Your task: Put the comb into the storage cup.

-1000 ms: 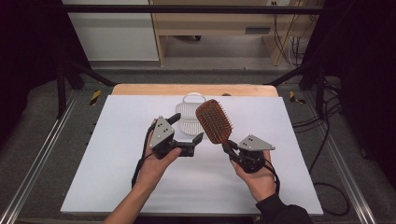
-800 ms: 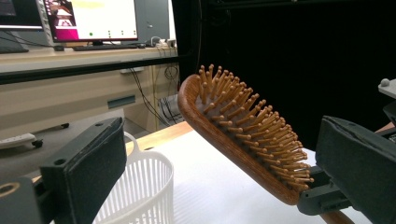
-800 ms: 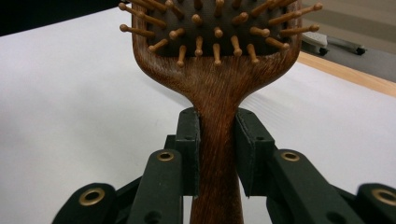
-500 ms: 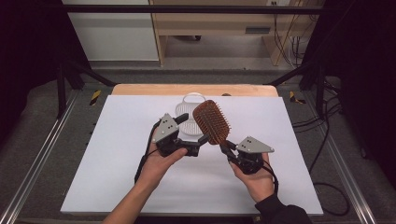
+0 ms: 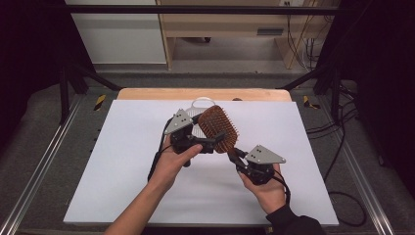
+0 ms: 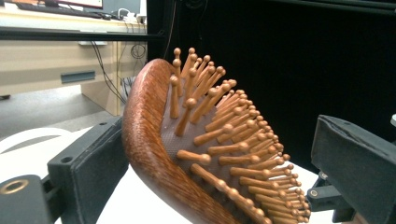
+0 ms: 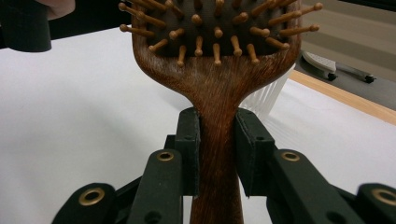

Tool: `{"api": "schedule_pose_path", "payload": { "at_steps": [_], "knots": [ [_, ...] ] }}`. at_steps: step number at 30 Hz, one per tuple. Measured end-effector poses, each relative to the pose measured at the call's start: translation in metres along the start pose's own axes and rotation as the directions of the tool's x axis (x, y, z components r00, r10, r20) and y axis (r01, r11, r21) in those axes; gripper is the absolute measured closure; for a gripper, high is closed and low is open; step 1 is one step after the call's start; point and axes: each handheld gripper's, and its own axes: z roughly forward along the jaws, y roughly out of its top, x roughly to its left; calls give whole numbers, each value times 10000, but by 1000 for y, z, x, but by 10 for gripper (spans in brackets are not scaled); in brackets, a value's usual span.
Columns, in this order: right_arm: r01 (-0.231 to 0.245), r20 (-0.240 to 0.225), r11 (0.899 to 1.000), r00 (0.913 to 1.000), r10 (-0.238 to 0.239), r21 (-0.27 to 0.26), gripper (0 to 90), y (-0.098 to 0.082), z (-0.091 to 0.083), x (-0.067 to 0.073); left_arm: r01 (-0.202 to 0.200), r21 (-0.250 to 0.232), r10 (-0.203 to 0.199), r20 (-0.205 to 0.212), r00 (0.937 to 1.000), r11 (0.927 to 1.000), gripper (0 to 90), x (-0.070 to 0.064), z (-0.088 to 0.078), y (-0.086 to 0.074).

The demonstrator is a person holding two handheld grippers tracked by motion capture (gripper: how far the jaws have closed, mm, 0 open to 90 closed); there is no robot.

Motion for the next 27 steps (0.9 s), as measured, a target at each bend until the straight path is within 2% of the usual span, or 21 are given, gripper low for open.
{"api": "schedule_pose_path", "payload": {
  "at_steps": [9, 19, 24, 25, 27],
  "knots": [
    [50, -9, 10000, 10000, -50, -43, 730, 1, 0, 1, 583, 15, -583, 220, 9981, 9983, 137, 8, 1, -1],
    [71, -54, 10000, 10000, -71, -52, 730, 1, 1, 3, 1187, -86, -1181, 501, 9917, 9929, 232, 11, 3, -2],
    [62, -104, 10000, 9999, -62, -38, 730, 1, 2, 3, 1388, -152, -1378, 521, 9891, 9902, 256, 12, 2, -1],
    [61, -127, 10000, 9999, -61, -3, 730, 0, 3, 4, 1449, -213, -1436, 528, 9882, 9892, 297, 11, 2, 0],
    [47, -149, 10000, 9999, -47, 4, 730, 0, 3, 4, 1639, -252, -1630, 346, 9860, 9862, 321, 11, 2, 1]
  ]
}}
